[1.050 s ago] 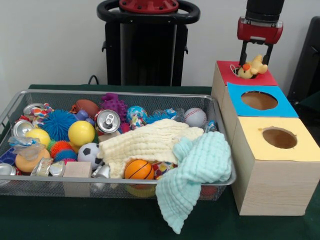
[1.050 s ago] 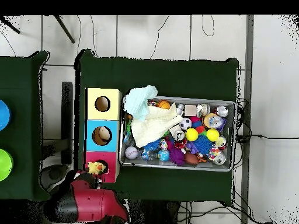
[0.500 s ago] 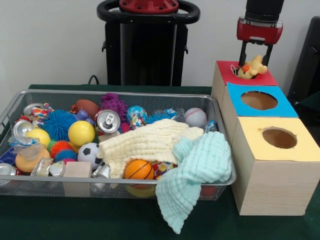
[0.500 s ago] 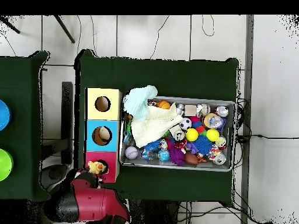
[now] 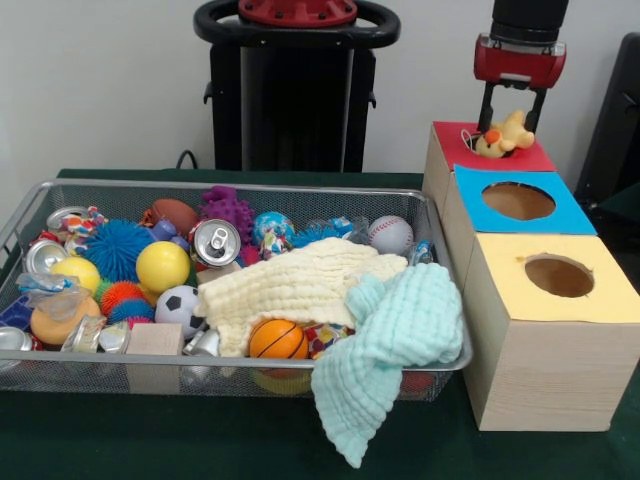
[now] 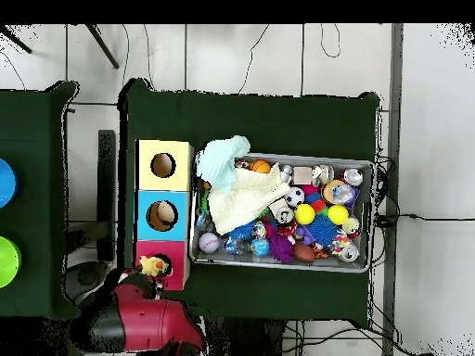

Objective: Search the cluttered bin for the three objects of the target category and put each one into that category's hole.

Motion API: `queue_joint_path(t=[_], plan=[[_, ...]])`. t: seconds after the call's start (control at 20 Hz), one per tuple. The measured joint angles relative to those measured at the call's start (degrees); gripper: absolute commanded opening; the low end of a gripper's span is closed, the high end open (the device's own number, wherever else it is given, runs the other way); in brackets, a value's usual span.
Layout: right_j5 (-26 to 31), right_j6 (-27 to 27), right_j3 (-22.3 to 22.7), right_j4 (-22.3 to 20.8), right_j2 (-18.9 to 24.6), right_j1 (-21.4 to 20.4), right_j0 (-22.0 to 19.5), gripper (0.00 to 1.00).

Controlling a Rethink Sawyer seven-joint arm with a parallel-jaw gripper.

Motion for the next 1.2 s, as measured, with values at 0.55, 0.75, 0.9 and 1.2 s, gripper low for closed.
queue_joint_path(t=[0.55, 0.75, 0.9, 1.2], plan=[[-0.01, 0.0, 0.01, 0.0, -0.32, -2.22, -2.43, 1.0], [-0.01, 0.0, 0.01, -0.21, -0.84, -3.08, -3.56, 1.0], [-0.01, 0.0, 0.01, -0.99, -1.08, -3.83, -4.48, 1.0], [0.0, 0.0, 0.02, -2.62, -1.63, -4.8, -5.5, 1.0]])
